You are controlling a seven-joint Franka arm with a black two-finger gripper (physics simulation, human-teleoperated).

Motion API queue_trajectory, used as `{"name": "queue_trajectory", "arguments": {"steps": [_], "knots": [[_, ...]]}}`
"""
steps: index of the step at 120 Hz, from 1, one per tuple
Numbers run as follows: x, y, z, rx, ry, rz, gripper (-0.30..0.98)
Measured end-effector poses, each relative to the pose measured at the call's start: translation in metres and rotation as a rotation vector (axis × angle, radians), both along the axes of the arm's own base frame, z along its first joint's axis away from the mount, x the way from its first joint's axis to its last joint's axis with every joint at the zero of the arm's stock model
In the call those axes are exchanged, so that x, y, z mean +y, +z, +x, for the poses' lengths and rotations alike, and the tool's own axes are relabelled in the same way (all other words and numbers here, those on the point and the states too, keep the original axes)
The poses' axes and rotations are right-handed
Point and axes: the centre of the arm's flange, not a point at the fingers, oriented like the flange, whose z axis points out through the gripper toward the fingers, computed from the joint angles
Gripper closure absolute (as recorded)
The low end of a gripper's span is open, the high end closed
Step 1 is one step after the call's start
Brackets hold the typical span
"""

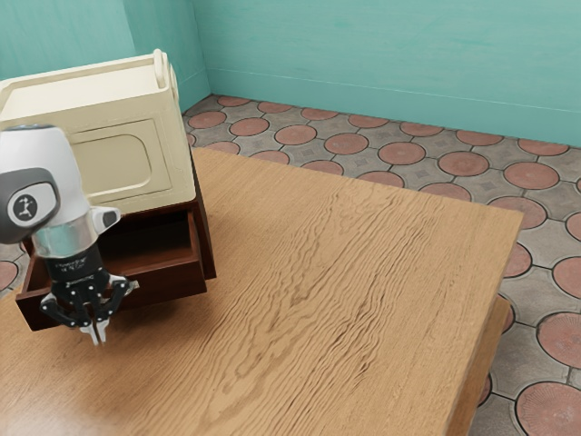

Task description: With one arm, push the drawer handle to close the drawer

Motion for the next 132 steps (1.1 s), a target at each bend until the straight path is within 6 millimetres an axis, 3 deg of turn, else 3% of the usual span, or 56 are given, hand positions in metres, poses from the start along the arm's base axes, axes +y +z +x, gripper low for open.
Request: {"name": "queue_trajectory", "arguments": {"steps": [28,56,80,97,132], "knots": [[0.026,-0.018,0.029,-0.052,0.119,0.072,0.75],[0.043,-0.022,0.055,-0.123,0.192,0.114,0.75],[0.052,-0.013,0.072,-0.177,0.191,0.175,0.75],[0.076,-0.011,0.087,-0.186,0.205,0.218,0.75],[0.098,-0.021,0.12,-0.202,0.204,0.261,0.75]]}}
